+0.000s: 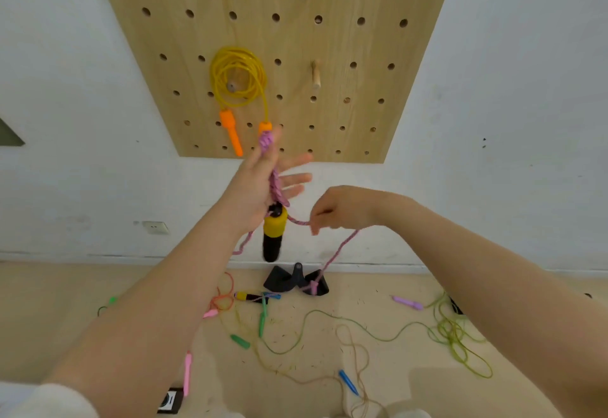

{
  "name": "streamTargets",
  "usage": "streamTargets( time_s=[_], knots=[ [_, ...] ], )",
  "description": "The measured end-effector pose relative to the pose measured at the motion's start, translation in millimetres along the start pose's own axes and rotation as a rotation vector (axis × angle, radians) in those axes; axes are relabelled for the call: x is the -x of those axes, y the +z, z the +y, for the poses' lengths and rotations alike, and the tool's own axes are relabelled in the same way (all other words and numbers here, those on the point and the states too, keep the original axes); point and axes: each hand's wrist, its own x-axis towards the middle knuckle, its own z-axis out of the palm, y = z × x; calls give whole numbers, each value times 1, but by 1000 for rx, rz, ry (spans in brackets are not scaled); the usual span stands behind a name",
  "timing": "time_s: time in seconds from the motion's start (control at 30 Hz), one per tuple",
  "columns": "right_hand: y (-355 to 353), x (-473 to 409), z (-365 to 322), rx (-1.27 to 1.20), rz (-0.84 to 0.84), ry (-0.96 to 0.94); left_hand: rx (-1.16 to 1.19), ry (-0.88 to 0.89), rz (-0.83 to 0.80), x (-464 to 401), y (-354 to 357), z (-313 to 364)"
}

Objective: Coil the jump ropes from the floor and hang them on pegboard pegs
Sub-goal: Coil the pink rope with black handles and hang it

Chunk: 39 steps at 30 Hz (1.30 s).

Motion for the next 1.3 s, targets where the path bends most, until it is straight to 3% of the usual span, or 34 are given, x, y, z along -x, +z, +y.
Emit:
streamTargets(
  time_s=[0.07,0.13,0.27,0.37,0.43,0.5,0.53,0.6,0.67,0.8,0.9,0.97,1.07,1.2,1.3],
  knots=[
    [-5,-1,-18,69,31,-81,-213,-33,-48,3,12,-5],
    [-16,0,-23,54,202,-121,-336,-59,-74,6,19,-9],
    [-38,10,-8,-52,515,-130,-287,-126,-143,8,19,-11],
    [-43,18,16,-257,560,-115,-193,-223,-221,6,7,1],
    [-43,18,38,-440,696,-63,-135,-265,-268,5,-4,8],
    [-41,18,53,-785,883,9,-109,-239,-268,5,-14,11],
    [-41,16,55,-959,899,48,-151,-195,-244,4,-16,9],
    [-38,11,54,-1188,658,136,-268,-142,-187,1,-10,3],
    [-31,7,50,-1143,404,204,-234,-174,-137,-2,-1,-2],
    [-12,1,60,-454,289,286,258,-219,-97,-7,1,-4],
    [0,2,75,-435,154,284,620,-61,-52,-11,-6,-2],
    [7,6,76,-480,118,232,677,54,41,-15,-15,-3],
    [10,9,58,-626,115,90,504,71,151,-20,-21,-8],
    [0,0,21,-36,30,32,101,-46,113,-18,-4,-18],
    [-7,-4,-2,105,-10,-79,-159,-54,-10,-15,7,-24]
  ],
)
